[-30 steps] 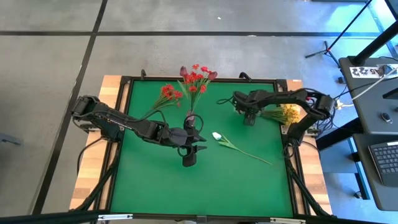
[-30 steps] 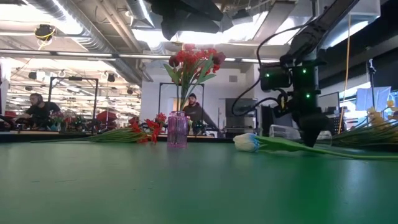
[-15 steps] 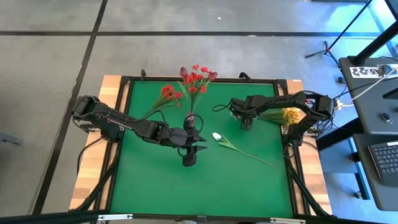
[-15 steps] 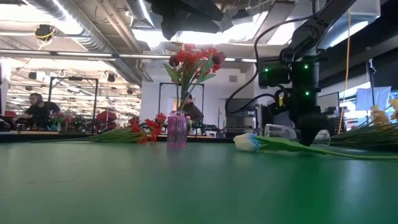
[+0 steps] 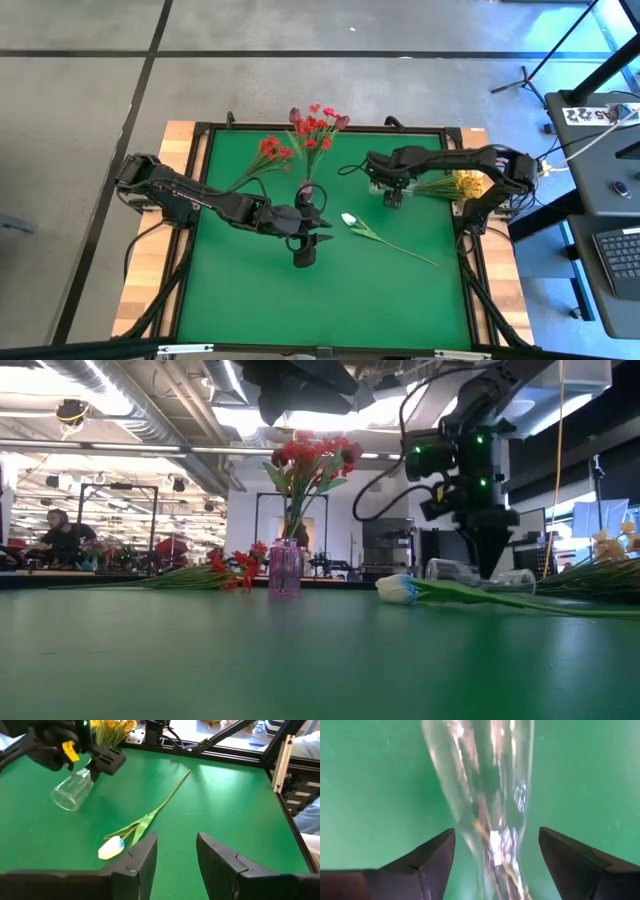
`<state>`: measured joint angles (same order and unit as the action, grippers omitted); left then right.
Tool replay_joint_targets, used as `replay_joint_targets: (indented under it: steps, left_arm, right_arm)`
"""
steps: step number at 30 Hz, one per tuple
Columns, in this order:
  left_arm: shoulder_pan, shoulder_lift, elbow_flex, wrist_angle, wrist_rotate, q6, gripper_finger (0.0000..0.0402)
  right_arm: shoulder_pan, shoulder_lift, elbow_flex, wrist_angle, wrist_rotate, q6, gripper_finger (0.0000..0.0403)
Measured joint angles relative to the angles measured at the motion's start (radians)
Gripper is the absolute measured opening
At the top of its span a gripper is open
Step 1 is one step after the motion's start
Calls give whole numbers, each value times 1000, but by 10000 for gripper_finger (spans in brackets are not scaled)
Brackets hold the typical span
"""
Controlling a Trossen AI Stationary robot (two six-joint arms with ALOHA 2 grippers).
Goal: Sort flowers into vase by color
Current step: Remove the white tulip from the transparent vase
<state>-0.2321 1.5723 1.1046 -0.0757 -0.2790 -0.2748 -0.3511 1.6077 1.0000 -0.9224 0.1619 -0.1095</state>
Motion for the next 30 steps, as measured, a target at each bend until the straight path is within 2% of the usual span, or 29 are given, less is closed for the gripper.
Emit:
replay_joint_targets:
  steps: [7,12,16,23,26,30]
  left_arm:
    - [0,0,0,-20,0,-7,133]
    - [0,0,0,-33,0,-10,133]
    - [-4,0,0,-47,0,-12,133]
    - [-12,0,0,-47,0,-12,133]
    - [-11,0,0,-46,0,-14,133]
    - [-11,0,0,-43,0,-14,133]
  right_arm:
    - [-1,-11,89,-192,29,-2,289]
    - [-1,-85,83,-297,66,0,289]
    - [-2,-199,16,-298,56,4,289]
    - [-2,-425,-178,-203,55,-47,289]
    - [-2,-469,-258,-180,73,-76,289]
    - [-2,-466,-327,-154,126,-86,289]
